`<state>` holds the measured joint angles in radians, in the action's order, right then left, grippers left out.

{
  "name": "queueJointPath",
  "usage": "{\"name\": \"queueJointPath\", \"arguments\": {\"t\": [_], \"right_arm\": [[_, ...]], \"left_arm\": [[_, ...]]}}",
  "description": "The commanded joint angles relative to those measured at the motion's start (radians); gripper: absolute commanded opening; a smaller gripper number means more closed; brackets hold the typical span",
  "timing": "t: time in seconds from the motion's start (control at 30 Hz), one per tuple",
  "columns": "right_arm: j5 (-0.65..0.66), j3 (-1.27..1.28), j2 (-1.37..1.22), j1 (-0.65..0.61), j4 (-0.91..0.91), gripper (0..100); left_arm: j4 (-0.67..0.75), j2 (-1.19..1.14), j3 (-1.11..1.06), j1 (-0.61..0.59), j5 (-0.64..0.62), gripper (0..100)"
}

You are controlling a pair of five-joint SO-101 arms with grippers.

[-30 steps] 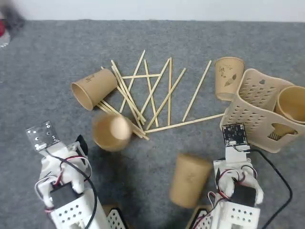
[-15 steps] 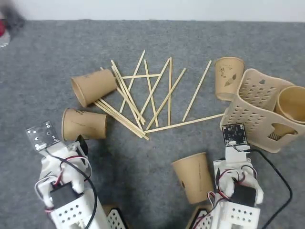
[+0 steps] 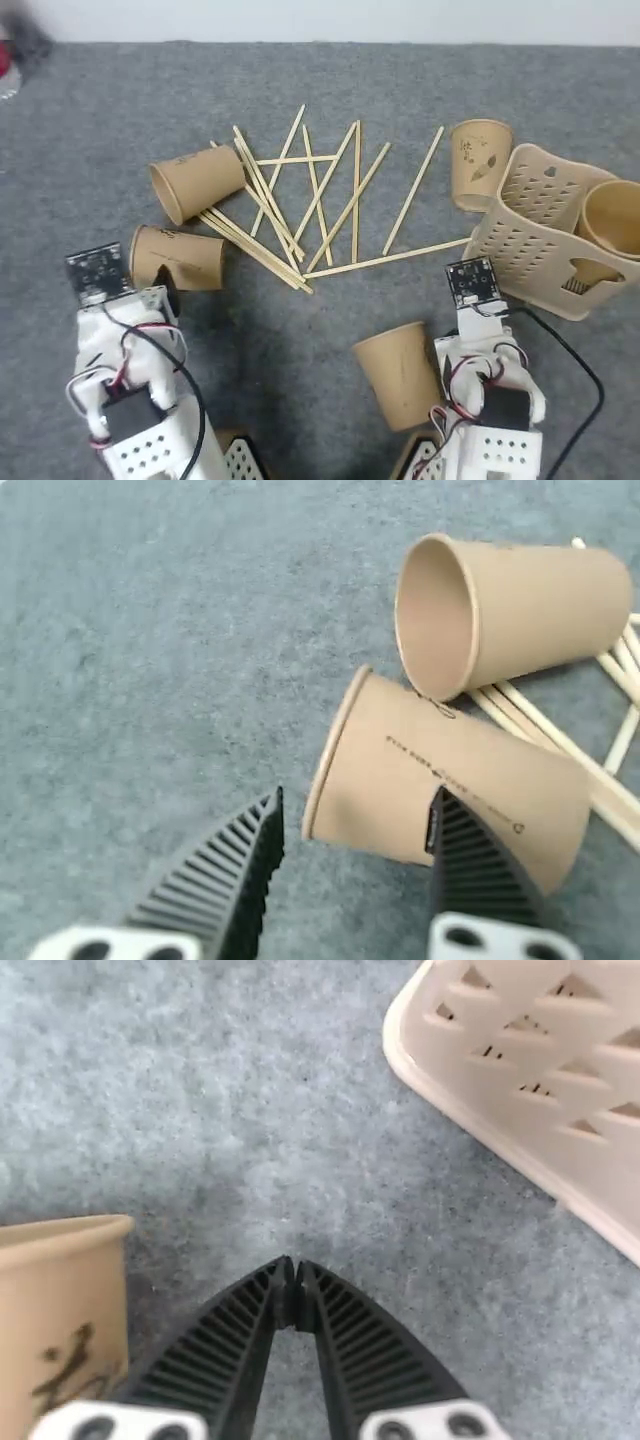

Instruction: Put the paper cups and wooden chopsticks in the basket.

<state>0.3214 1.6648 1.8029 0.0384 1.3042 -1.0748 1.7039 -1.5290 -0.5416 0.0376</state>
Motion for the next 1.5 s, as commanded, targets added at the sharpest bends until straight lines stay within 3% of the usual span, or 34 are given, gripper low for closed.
{"name": "queueJointPath", "arguments": {"t": [0.0, 0.27, 0.4, 0.47, 0.63, 0.77, 0.83, 1.0, 1.13, 1.27, 1.47], "right_arm": [[0.003, 0.018, 0.012, -0.005, -0.03, 1.2], [0.017, 0.008, 0.012, -0.07, -0.159, 1.2], [0.249, -0.054, 0.012, -0.054, -0.236, 1.2], [0.342, -0.115, 0.012, -0.033, -0.225, 1.2], [0.322, -0.347, 0.01, -0.03, -0.108, 2.5], [0.336, -0.517, -0.045, -0.031, -0.048, 13.5], [0.33, -0.597, -0.143, -0.031, -0.031, 18.1], [0.331, -0.844, -0.515, -0.099, 0.091, 18.6], [0.341, -1.14, -0.831, -0.266, 0.289, 18.7], [0.431, -1.409, -1.115, -0.453, 0.49, 18.7], [0.528, -1.416, -1.342, -0.521, 0.492, 18.7]], "left_arm": [[0.054, 0.008, -0.062, 0.025, -0.006, 23], [0.074, 0.008, -0.097, -0.011, -0.069, 23], [0.074, 0.008, -0.099, -0.011, -0.068, 23], [0.077, 0.008, -0.108, -0.011, -0.066, 23], [0.101, 0.008, -0.124, -0.011, -0.066, 23], [0.103, 0.008, -0.125, -0.011, -0.064, 23], [0.103, 0.008, -0.125, -0.011, -0.064, 23], [0.103, 0.008, -0.125, -0.011, -0.064, 23], [0.103, 0.008, -0.125, -0.011, -0.064, 23], [0.103, 0.008, -0.127, -0.011, -0.064, 23], [0.103, 0.008, -0.127, -0.011, -0.064, 23]]}}
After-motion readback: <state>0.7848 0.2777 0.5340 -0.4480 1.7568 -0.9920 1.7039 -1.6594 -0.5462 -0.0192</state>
